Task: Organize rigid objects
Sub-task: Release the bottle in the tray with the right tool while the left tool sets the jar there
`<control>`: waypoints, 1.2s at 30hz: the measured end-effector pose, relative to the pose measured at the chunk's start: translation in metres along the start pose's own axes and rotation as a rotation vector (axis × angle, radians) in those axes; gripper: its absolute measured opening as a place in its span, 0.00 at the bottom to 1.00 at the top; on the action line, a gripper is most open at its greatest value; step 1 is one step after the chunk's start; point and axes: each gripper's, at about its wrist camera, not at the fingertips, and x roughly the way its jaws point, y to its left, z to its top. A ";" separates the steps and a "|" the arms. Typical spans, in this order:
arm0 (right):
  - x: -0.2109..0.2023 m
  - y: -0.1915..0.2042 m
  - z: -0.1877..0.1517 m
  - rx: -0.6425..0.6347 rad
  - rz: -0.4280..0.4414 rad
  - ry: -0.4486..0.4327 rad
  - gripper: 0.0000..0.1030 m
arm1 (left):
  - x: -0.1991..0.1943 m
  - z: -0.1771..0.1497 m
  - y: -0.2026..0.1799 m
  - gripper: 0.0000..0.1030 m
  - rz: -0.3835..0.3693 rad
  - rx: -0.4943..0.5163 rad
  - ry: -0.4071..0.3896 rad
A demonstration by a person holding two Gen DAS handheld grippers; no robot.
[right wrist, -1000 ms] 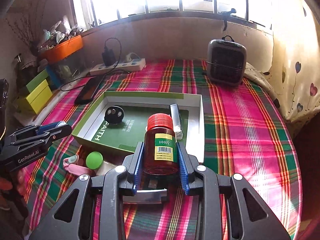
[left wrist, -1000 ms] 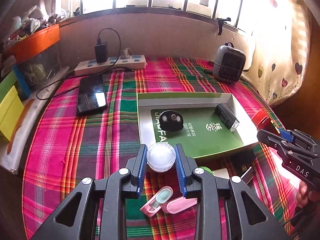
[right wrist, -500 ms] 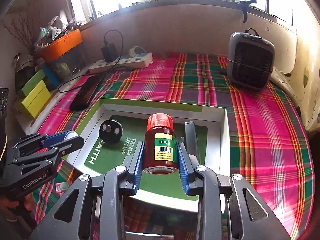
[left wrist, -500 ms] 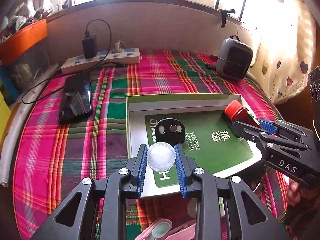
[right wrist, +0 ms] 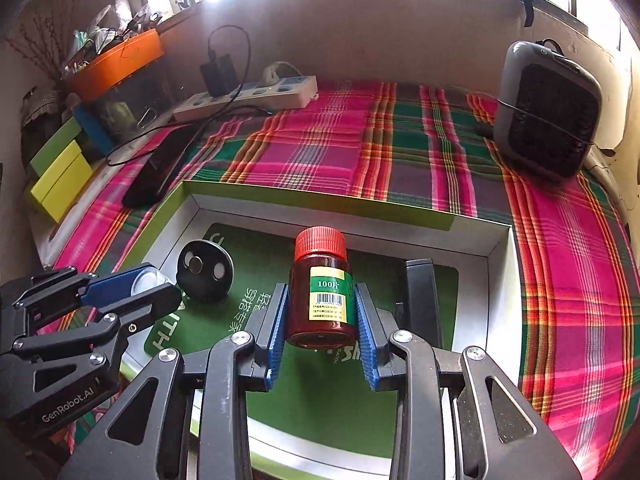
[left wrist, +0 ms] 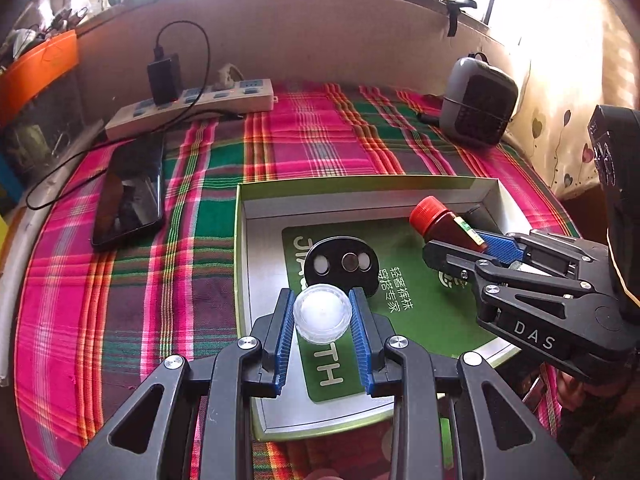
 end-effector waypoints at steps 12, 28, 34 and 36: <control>0.012 0.000 0.003 -0.013 -0.005 0.007 0.32 | 0.008 0.001 -0.005 0.26 -0.005 0.020 0.012; 0.012 -0.002 0.003 0.005 -0.011 -0.012 0.32 | 0.010 0.001 -0.006 0.26 -0.005 0.022 0.012; 0.011 -0.002 0.003 0.008 -0.008 -0.014 0.33 | 0.010 0.000 -0.006 0.30 -0.012 0.017 0.010; 0.011 -0.002 0.002 0.007 -0.008 -0.014 0.35 | 0.010 0.000 -0.006 0.32 -0.017 0.016 0.009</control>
